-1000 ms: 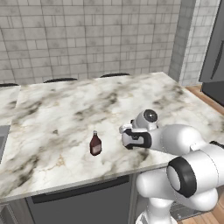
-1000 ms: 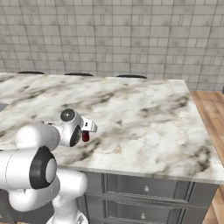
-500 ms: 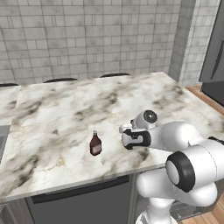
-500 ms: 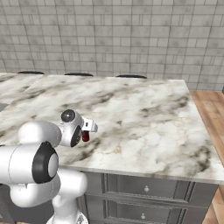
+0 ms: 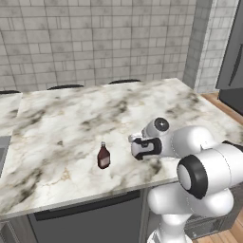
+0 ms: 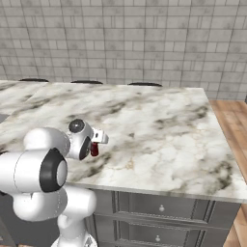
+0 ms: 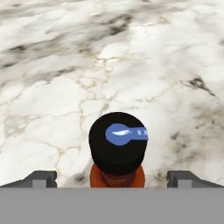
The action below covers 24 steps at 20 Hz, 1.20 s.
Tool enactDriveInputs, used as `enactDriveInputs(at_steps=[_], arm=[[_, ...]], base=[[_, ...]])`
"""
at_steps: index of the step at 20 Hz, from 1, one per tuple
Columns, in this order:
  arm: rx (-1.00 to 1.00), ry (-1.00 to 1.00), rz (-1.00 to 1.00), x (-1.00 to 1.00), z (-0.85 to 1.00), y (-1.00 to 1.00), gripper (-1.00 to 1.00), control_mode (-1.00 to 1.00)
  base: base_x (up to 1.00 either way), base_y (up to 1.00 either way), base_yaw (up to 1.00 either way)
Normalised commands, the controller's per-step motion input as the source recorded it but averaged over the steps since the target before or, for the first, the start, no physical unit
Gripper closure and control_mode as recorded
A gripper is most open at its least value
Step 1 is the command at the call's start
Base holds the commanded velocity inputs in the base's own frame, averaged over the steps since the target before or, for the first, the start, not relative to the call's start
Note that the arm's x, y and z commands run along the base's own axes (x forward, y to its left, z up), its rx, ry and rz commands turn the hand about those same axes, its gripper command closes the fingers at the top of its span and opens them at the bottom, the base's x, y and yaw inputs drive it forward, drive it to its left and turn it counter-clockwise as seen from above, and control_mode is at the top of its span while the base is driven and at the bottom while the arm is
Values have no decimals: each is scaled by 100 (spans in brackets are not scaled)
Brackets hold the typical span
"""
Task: Place the condiment bottle and ketchup from the counter to the top shelf of the fridge. If the existing items in the fridge are on the top shelf, move them to other shelves.
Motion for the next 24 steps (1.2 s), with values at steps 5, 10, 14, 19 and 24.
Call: enactDriveInputs(at_steps=[5,10,14,19,24], arm=[[-1,0,0,9,0,0,100,-100],[0,0,0,0,0,0,100,-100],[0,0,0,-9,6,0,100,-100],[0,-4,0,-71,69,0,100,-100],[1,-2,-6,-100,100,0,100,-100]], base=[[0,0,0],[0,0,0],[0,0,0],[0,0,0],[0,0,0]])
